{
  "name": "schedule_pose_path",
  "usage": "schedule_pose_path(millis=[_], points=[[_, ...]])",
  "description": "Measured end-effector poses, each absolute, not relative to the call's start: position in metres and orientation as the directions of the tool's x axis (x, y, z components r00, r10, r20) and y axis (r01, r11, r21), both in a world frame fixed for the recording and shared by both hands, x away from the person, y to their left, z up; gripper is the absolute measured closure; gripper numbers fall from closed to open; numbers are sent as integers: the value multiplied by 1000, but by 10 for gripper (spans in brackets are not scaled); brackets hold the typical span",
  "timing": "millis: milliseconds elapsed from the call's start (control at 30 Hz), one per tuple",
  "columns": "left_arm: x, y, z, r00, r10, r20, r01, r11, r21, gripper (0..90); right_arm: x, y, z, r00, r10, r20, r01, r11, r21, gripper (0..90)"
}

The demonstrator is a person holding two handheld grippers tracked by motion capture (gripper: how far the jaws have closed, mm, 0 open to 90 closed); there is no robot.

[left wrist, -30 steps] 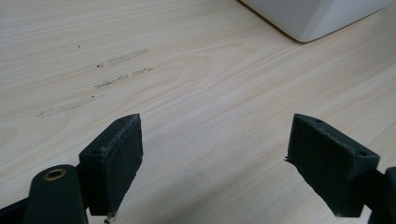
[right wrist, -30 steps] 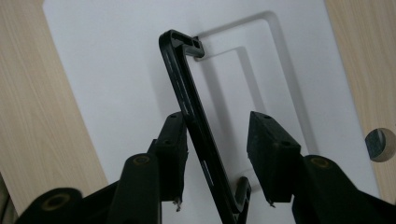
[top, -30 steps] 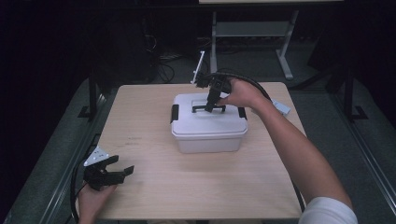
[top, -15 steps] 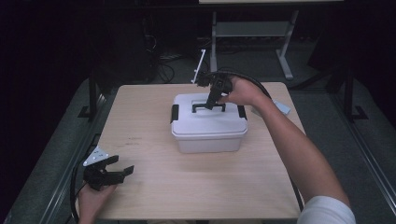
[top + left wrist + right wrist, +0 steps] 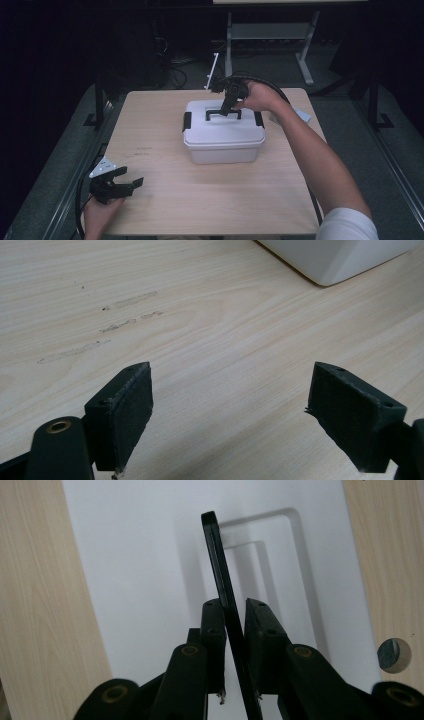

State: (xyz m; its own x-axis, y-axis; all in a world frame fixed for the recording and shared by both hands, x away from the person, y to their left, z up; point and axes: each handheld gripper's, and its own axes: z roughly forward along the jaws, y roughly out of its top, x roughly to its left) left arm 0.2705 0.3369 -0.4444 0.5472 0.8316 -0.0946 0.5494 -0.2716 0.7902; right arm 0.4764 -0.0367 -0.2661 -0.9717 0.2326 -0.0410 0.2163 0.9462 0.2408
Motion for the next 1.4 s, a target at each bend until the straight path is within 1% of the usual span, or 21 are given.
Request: schedule_pose_path(millis=[533, 1067, 1400], points=[[270, 338, -444, 545, 833, -97, 551, -269, 790, 175, 478, -34, -265, -977, 208, -44, 193, 955, 227, 803], [270, 340, -444, 545, 833, -99, 552, -267, 790, 175, 478, -37, -260, -978, 207, -34, 194, 953, 231, 842], [270, 340, -445, 542, 834, -101, 554, -264, 790, 175, 478, -40, -254, -975, 218, -39, 203, 950, 235, 846]])
